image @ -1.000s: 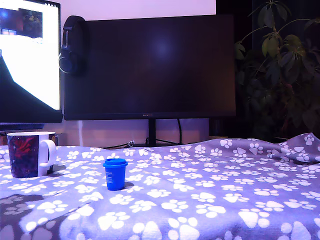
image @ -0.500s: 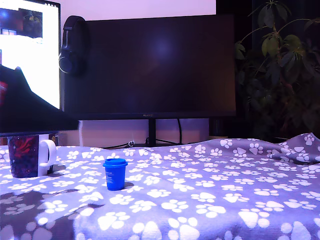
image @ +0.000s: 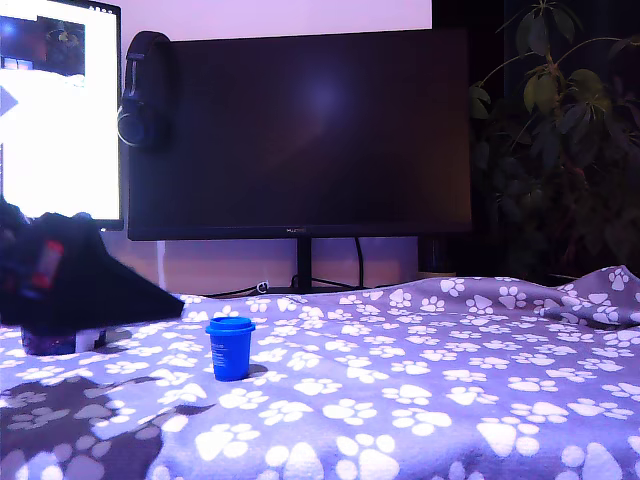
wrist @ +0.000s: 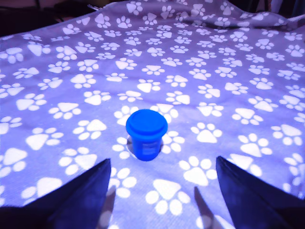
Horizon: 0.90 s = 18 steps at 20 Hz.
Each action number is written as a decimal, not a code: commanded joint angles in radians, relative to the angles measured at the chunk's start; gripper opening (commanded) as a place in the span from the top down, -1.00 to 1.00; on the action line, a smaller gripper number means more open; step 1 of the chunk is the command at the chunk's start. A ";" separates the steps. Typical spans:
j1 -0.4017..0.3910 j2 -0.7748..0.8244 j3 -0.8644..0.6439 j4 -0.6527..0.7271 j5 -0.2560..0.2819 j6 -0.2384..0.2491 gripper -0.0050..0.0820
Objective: Pick up the coffee capsules on the table and drop them inside the coffee cup
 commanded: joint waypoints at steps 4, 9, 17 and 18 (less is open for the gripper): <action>-0.004 0.114 0.053 0.030 -0.004 0.005 -0.58; -0.003 0.223 0.124 0.035 -0.004 0.005 -0.58; -0.003 0.332 0.218 0.035 -0.003 0.006 -0.58; -0.003 0.340 0.226 0.035 -0.003 0.006 -0.58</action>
